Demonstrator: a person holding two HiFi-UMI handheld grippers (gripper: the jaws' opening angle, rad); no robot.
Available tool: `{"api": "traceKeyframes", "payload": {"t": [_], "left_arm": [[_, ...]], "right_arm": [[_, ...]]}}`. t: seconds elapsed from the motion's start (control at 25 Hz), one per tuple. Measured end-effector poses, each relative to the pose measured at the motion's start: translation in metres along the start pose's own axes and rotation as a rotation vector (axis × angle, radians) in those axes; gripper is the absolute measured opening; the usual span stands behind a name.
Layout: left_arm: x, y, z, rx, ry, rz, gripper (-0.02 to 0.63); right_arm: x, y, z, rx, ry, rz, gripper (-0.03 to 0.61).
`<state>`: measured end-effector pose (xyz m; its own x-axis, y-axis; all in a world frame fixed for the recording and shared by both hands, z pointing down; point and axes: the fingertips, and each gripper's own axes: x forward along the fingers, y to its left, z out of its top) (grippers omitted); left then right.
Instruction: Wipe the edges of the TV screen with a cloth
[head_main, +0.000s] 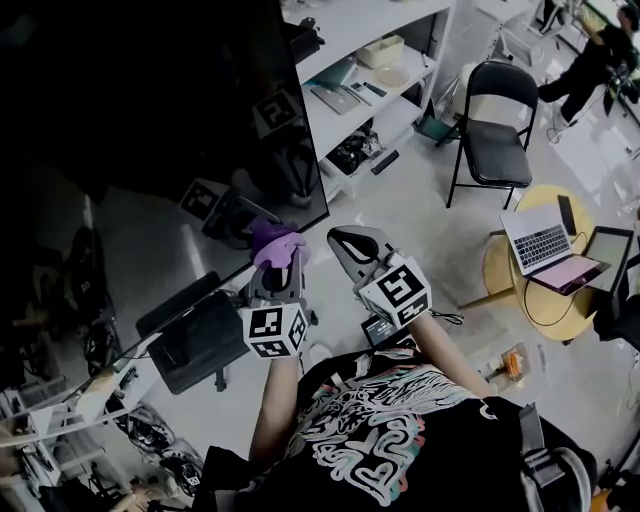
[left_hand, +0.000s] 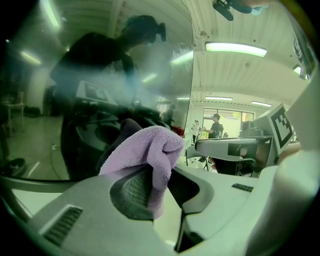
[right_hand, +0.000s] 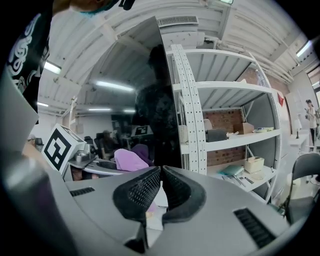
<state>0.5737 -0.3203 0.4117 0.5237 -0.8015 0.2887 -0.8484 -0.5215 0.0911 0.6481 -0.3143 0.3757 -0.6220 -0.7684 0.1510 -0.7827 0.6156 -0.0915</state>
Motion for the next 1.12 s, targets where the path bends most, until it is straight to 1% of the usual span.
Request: {"api": "traceKeyframes", "payload": {"t": [0.28,0.4,0.6,0.88,1.12], "left_arm": [[0.018,-0.014,0.003,-0.003,0.007,0.011,0.086],[0.027,-0.023,0.006,-0.001,0.008,0.014,0.086],[0.039,-0.034,0.010,-0.003,0.010,0.016,0.086],[0.051,-0.044,0.013,-0.005,0.010,0.018,0.086],[0.058,-0.052,0.015,-0.003,0.011,0.014,0.086]], "right_arm": [[-0.002,-0.023,-0.003,-0.013,0.000,0.033,0.034],[-0.006,-0.035,-0.006,-0.005,0.018,0.047,0.034],[-0.010,-0.051,-0.008,-0.004,0.019,0.065,0.034],[-0.013,-0.062,-0.011,-0.001,0.020,0.084,0.034],[-0.020,-0.071,-0.011,-0.005,0.012,0.083,0.034]]}}
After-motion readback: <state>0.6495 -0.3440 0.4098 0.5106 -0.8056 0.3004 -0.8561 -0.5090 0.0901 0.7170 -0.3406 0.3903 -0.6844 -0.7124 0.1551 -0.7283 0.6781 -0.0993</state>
